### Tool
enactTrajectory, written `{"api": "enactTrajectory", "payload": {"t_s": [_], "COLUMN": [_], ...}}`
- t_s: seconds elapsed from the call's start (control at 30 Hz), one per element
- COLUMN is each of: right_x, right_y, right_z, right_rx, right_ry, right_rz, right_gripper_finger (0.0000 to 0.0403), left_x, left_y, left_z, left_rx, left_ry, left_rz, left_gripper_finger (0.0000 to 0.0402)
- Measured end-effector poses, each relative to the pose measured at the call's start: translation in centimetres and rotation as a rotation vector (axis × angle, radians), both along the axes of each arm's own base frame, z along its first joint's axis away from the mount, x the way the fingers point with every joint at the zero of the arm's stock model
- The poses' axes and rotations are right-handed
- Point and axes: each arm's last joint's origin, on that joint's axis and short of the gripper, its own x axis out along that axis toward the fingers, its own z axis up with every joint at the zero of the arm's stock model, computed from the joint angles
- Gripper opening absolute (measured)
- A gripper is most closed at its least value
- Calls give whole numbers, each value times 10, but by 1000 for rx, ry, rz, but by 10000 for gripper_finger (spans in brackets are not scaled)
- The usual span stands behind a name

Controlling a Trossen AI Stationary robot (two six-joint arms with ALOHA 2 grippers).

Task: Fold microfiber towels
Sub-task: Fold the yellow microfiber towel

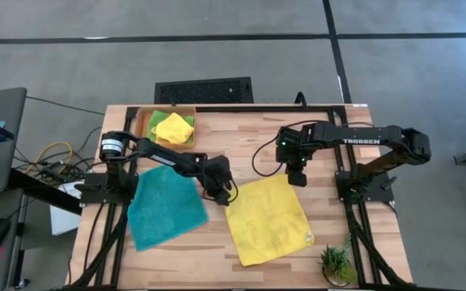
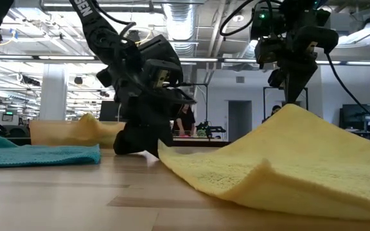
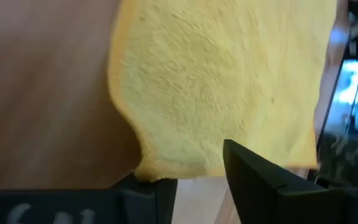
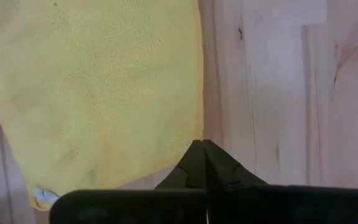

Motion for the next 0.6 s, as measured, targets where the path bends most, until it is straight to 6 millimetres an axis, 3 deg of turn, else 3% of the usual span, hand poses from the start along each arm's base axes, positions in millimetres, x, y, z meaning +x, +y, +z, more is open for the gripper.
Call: {"api": "enactTrajectory", "payload": {"t_s": [0.3, 0.6], "right_x": [0, 0], "right_y": [0, 0], "right_z": [0, 0], "right_rx": [0, -6], "right_ry": [0, 2], "right_rz": [0, -2], "right_gripper_finger": [6, 6], "left_x": [3, 3], "left_y": [13, 21], "left_z": [2, 3], "left_rx": [-6, 39], "left_ry": [-39, -50], "left_rz": [62, 99], "left_gripper_finger": [122, 10]}}
